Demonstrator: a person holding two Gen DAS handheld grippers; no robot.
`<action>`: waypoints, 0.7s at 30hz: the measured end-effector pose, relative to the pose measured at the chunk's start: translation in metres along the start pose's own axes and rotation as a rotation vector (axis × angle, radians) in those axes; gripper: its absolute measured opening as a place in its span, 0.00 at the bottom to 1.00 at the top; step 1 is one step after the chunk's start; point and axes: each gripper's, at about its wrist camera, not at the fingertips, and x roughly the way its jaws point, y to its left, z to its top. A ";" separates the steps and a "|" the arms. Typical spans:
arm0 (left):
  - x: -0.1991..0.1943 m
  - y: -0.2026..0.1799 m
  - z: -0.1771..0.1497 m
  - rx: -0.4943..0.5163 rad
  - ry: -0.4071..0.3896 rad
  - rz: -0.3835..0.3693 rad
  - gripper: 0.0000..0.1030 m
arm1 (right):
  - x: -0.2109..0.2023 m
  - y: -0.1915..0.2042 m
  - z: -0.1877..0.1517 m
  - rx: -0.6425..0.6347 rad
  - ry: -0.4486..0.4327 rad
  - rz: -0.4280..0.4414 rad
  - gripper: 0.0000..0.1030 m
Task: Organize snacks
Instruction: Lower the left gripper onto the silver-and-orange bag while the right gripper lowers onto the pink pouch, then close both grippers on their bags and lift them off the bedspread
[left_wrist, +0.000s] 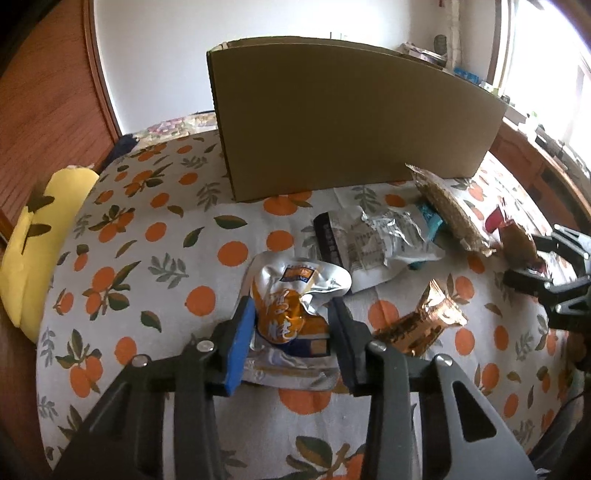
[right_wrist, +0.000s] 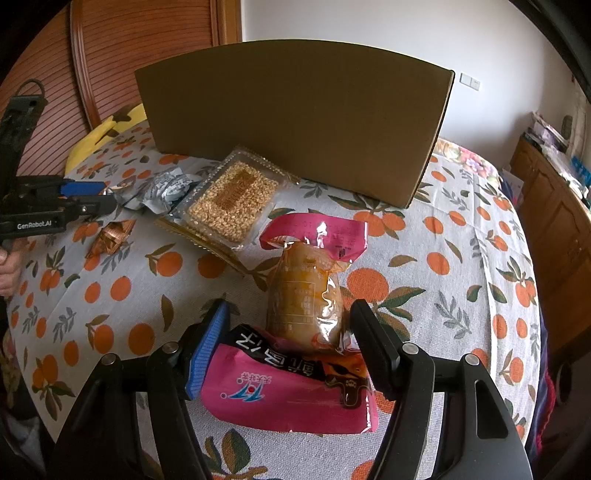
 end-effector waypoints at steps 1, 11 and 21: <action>-0.003 0.000 -0.001 -0.008 -0.009 -0.001 0.36 | 0.000 0.000 0.000 0.000 0.000 0.000 0.67; -0.025 0.000 -0.012 -0.022 -0.051 -0.028 0.36 | 0.000 0.000 0.000 0.000 0.000 0.000 0.67; -0.050 -0.006 -0.017 -0.024 -0.113 -0.066 0.36 | 0.001 -0.002 0.000 0.000 0.000 0.001 0.68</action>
